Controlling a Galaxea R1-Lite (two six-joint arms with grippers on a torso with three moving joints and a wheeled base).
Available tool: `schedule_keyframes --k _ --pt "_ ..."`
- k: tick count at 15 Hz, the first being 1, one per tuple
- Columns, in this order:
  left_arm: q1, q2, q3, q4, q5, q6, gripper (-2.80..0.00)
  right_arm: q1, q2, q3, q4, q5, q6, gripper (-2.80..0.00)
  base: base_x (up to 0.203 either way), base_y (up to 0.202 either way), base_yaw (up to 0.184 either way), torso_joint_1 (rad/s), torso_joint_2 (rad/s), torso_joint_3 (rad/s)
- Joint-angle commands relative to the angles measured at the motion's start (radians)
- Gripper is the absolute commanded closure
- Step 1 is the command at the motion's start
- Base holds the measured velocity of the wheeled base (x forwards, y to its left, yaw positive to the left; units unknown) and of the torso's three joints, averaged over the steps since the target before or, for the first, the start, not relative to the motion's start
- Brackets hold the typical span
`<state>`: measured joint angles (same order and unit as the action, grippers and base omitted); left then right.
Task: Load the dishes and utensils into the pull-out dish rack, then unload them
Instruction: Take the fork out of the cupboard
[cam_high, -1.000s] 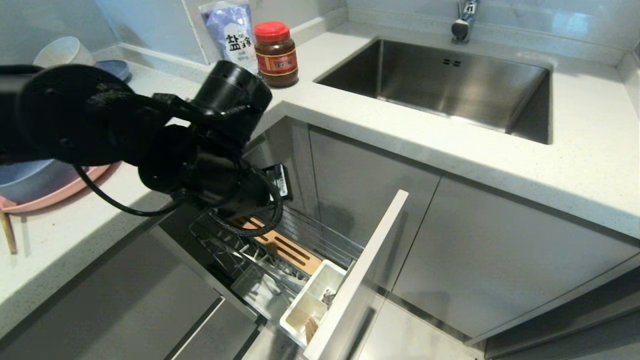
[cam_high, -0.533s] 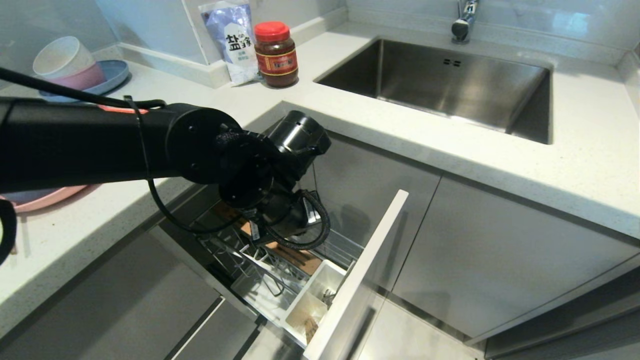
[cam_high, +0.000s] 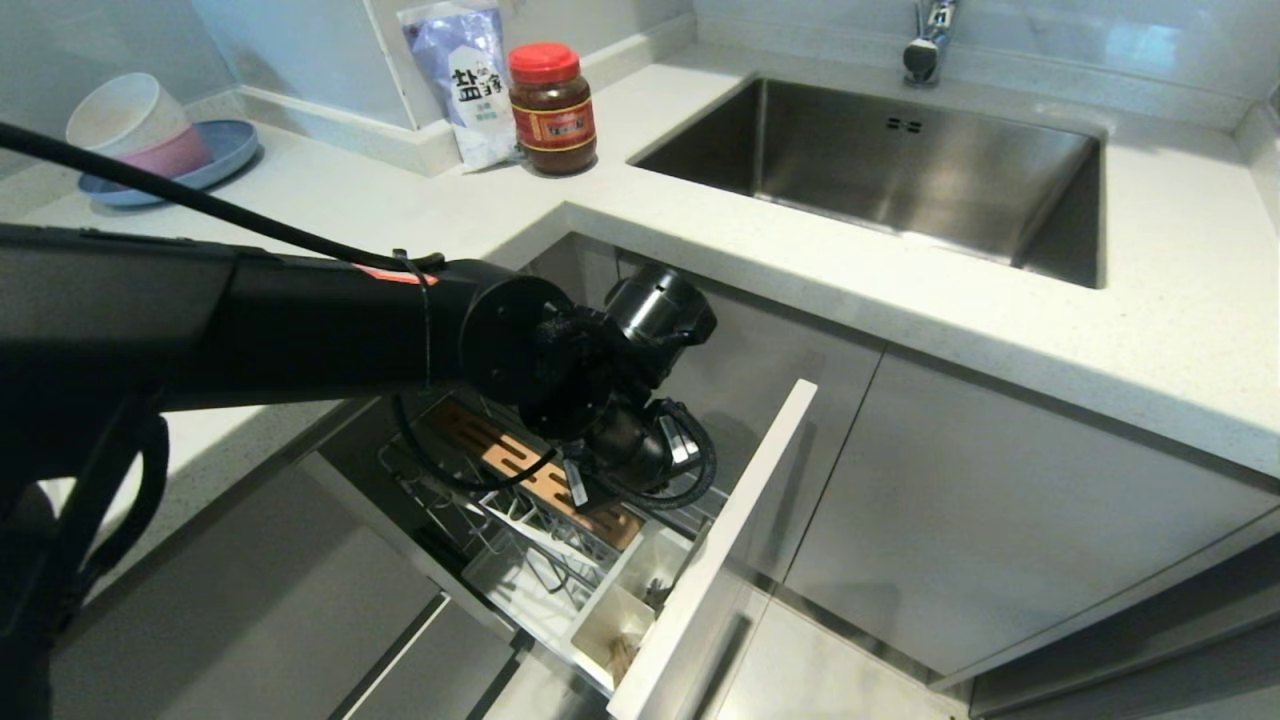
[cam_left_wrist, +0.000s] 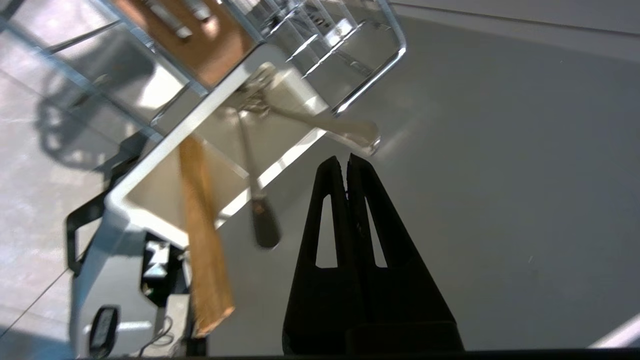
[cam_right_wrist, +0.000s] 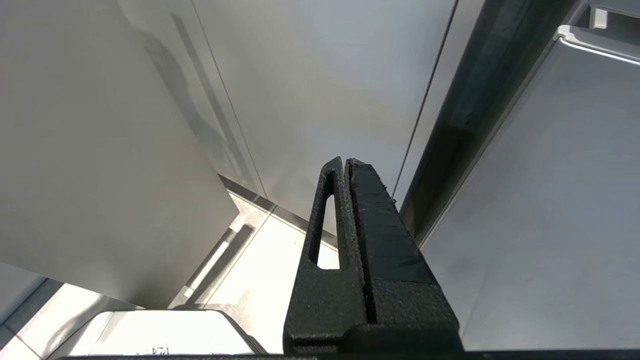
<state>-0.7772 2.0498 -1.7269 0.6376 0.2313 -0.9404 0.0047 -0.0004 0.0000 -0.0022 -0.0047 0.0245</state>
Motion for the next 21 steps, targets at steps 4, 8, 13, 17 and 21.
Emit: schedule_keyframes --k 4,8,13,17,21 --pt "0.0 0.067 -0.009 -0.007 -0.029 -0.006 -2.8 0.0 -0.004 0.002 0.0 0.0 0.0 0.0 0.0 0.0 0.0 0.0 0.0 0.0" --pt "-0.008 0.091 -0.016 -0.006 -0.084 -0.033 -2.8 0.001 -0.004 0.002 0.001 0.0 0.0 0.0 0.0 0.0 0.0 0.0 0.0 0.0" --pt "-0.008 0.126 -0.03 -0.006 -0.095 -0.055 -2.8 0.001 -0.004 0.002 -0.001 0.0 0.0 0.0 0.0 0.0 0.0 0.0 0.0 0.0" --pt "-0.008 0.154 -0.032 -0.006 -0.095 -0.057 -2.8 0.0 -0.004 0.002 0.0 0.0 0.0 0.0 0.0 0.0 0.0 0.0 0.0 0.0" --pt "-0.007 0.185 -0.041 -0.006 -0.095 -0.058 -2.8 0.001 -0.004 0.002 0.0 0.0 0.0 0.0 0.0 0.0 0.0 0.0 0.0 0.0"
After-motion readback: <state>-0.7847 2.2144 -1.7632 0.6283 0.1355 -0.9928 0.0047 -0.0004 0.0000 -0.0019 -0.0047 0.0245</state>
